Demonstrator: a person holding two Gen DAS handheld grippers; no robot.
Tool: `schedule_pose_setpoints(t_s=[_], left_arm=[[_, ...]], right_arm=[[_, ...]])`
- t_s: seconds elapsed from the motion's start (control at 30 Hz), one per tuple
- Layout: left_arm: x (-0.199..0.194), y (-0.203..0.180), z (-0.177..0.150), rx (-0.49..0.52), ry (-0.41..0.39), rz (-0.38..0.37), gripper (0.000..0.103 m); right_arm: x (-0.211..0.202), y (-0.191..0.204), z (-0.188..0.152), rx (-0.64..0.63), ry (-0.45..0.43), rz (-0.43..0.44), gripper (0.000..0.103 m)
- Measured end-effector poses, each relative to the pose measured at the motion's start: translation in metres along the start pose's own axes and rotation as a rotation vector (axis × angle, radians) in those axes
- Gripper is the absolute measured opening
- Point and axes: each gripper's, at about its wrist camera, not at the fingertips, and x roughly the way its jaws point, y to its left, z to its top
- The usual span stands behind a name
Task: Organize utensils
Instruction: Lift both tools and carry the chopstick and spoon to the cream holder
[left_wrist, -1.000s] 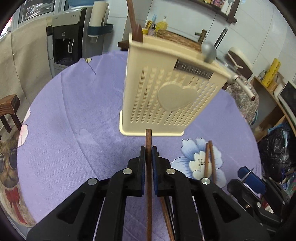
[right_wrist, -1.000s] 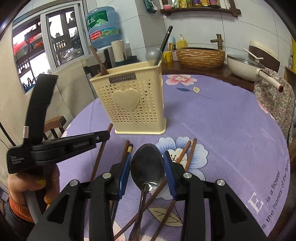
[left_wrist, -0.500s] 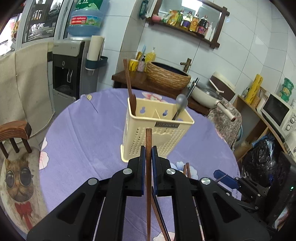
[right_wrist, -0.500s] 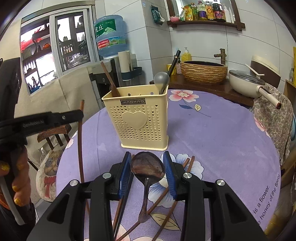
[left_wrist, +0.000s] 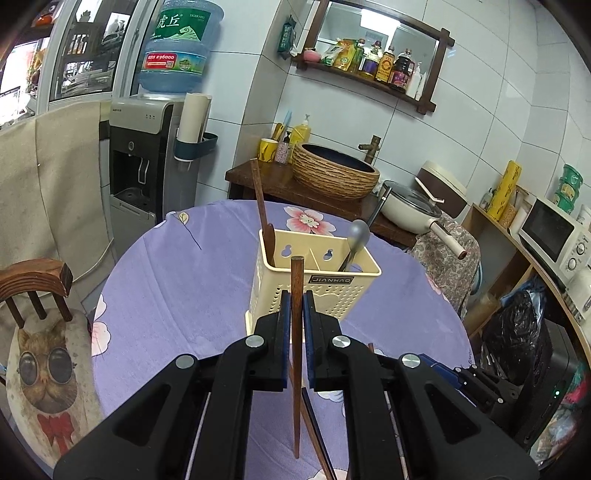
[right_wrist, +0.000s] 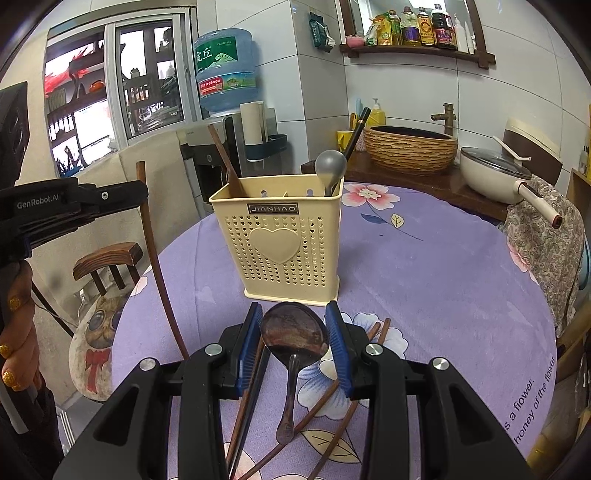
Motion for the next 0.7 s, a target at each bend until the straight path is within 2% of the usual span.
schedule_pose_setpoints(t_s=[0.47, 0.7], left_arm=[[-0.003, 0.001, 0.012, 0.003, -0.013, 0.002, 0.007], [-0.015, -0.009, 0.042, 0.026, -0.056, -0.002, 0.007]], right_arm=[[-0.003, 0.002, 0.014, -0.015, -0.021, 0.026, 0.035], [-0.010, 0.004, 0.049, -0.044, -0.080, 0.035, 0.035]])
